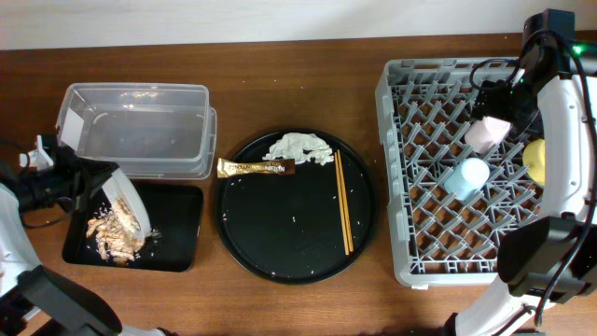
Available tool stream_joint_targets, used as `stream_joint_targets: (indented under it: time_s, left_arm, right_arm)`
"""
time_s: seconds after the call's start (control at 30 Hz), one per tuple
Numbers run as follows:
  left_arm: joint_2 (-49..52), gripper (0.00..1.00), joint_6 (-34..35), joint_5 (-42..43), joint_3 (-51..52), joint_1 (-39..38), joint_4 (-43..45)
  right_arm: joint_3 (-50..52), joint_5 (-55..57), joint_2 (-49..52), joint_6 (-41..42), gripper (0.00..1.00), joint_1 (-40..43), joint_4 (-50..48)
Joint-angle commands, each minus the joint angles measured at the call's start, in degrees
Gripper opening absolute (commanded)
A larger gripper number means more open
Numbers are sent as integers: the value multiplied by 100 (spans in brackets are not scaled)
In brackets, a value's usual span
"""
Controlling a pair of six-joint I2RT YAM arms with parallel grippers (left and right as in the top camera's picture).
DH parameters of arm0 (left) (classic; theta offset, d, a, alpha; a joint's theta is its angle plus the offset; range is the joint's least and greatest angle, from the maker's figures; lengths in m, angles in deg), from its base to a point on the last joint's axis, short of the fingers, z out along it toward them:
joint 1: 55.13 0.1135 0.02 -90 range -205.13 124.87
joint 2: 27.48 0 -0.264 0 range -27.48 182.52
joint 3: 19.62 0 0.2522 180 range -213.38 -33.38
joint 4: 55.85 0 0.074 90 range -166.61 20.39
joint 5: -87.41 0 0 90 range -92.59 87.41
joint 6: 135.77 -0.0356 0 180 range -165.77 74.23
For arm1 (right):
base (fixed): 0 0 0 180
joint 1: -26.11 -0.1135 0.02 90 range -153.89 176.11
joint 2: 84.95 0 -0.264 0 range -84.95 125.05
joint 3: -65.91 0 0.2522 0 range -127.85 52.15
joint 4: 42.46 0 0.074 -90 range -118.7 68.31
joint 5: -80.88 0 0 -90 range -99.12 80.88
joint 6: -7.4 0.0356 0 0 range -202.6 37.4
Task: Sort waste into correct bins and load items into the dishwasher rack
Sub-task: 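Tilt the white plate over the black tray with the left gripper, shaking shells off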
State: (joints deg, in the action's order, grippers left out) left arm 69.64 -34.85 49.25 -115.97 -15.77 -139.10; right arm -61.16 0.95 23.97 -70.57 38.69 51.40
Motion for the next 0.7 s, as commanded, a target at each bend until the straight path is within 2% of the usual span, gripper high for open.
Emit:
stream_joint_targets:
  time_s: [0.0, 0.03, 0.07, 0.13, 0.2, 0.27, 0.3, 0.37, 0.43, 0.5, 0.53, 0.6, 0.67]
  left_arm:
    - [-92, 2, -439, 664, 17, 24, -48]
    - [-92, 1, -415, 496, 17, 31, 37]
    - [-92, 2, -496, 616, 17, 70, -289]
    - [-92, 1, -820, 831, 17, 79, -299]
    - [-94, 1, -852, 887, 17, 111, -509]
    - [-81, 2, -863, 758, 17, 109, -81]
    - [-81, 1, -846, 813, 17, 129, -396]
    - [-83, 1, -1401, 1231, 17, 133, -691]
    - [-83, 1, -1508, 1309, 17, 142, -927]
    - [-83, 2, -1982, 1742, 17, 144, -1047]
    - [-83, 1, -1930, 1714, 17, 144, -793]
    - [-83, 1, -1954, 1729, 17, 144, -1078]
    - [-83, 1, -1950, 1694, 17, 144, -905]
  right_arm:
    - [-4, 72, 20, 48, 98, 15, -4]
    - [-4, 72, 20, 48, 98, 15, -2]
    - [-4, 72, 20, 48, 98, 15, -4]
    - [-4, 72, 20, 48, 99, 15, -2]
    - [-4, 72, 20, 48, 98, 15, -2]
    - [-4, 72, 20, 48, 98, 15, -2]
    - [-4, 72, 20, 48, 98, 15, -2]
    - [-4, 72, 20, 48, 99, 15, -2]
    - [-4, 72, 20, 48, 98, 15, -2]
    - [-4, 72, 20, 48, 98, 15, -2]
    - [-4, 72, 20, 48, 98, 15, -2]
    - [-4, 72, 20, 50, 98, 15, -2]
    - [-4, 72, 20, 48, 98, 15, -2]
